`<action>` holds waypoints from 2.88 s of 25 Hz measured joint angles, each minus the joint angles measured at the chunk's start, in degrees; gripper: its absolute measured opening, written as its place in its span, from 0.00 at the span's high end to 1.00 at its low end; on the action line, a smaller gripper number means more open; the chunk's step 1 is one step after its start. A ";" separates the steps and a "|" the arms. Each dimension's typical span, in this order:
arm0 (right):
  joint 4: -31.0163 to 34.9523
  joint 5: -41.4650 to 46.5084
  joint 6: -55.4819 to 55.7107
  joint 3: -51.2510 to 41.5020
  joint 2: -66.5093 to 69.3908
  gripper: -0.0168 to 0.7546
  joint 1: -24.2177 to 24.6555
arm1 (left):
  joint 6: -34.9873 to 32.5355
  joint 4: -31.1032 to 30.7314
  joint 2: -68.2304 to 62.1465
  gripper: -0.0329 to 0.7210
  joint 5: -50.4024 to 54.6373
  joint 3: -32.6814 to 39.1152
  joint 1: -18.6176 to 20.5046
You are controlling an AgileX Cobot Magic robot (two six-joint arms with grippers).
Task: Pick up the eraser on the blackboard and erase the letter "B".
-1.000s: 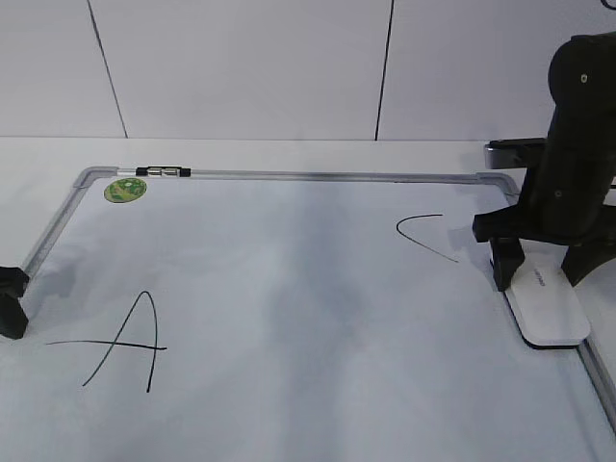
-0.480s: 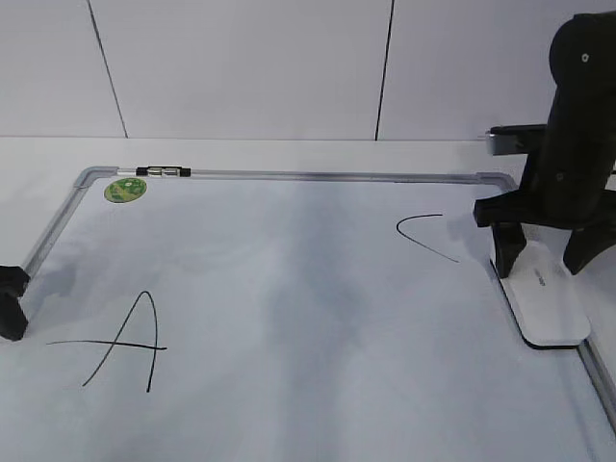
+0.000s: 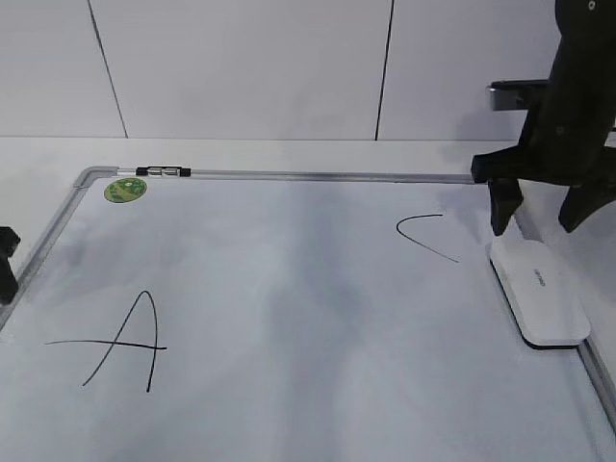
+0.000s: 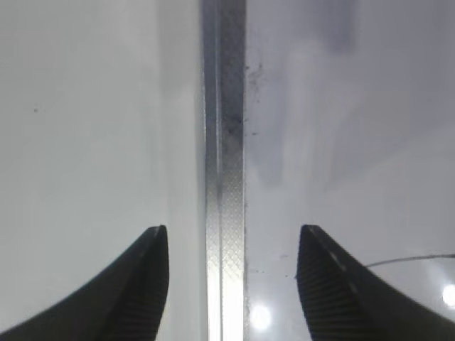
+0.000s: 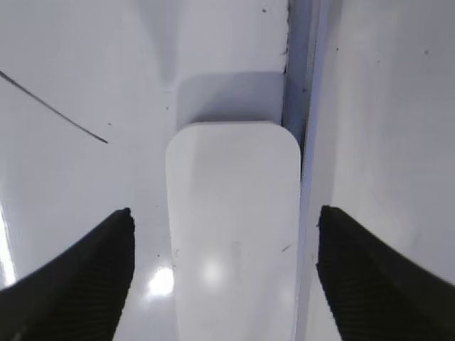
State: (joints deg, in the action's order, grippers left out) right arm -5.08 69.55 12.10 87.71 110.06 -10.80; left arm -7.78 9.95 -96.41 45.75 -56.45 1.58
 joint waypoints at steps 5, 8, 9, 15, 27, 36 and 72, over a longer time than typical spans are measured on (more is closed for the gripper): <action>0.00 0.35 -0.67 4.45 0.00 0.19 0.00 | 0.00 -0.11 4.97 0.38 1.36 -2.85 0.00; 0.00 0.47 -1.38 6.35 -1.36 0.22 0.00 | 0.00 -0.19 9.11 0.38 1.96 -4.31 0.00; 0.10 0.47 -1.84 6.98 -2.13 0.22 0.00 | 0.00 -0.19 10.64 0.38 2.11 -4.71 0.00; 0.10 0.92 -5.00 7.68 -9.81 0.23 0.00 | 0.98 -0.19 18.90 0.38 3.97 -5.20 0.00; 2.96 1.89 -8.91 5.95 -26.29 0.23 0.00 | 1.09 -0.19 33.86 0.30 6.79 -5.20 0.00; 4.50 -8.90 -11.12 -13.88 -46.42 0.23 0.00 | 1.09 -0.19 40.90 0.24 8.02 -4.54 0.00; 4.39 -6.64 -13.70 -57.37 -109.14 0.23 0.00 | 1.30 -7.38 95.83 0.24 16.86 26.91 0.00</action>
State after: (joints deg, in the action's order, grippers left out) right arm -0.68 62.91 -1.59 30.33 0.92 -10.80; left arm -6.47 2.57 -0.58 62.61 -29.54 1.58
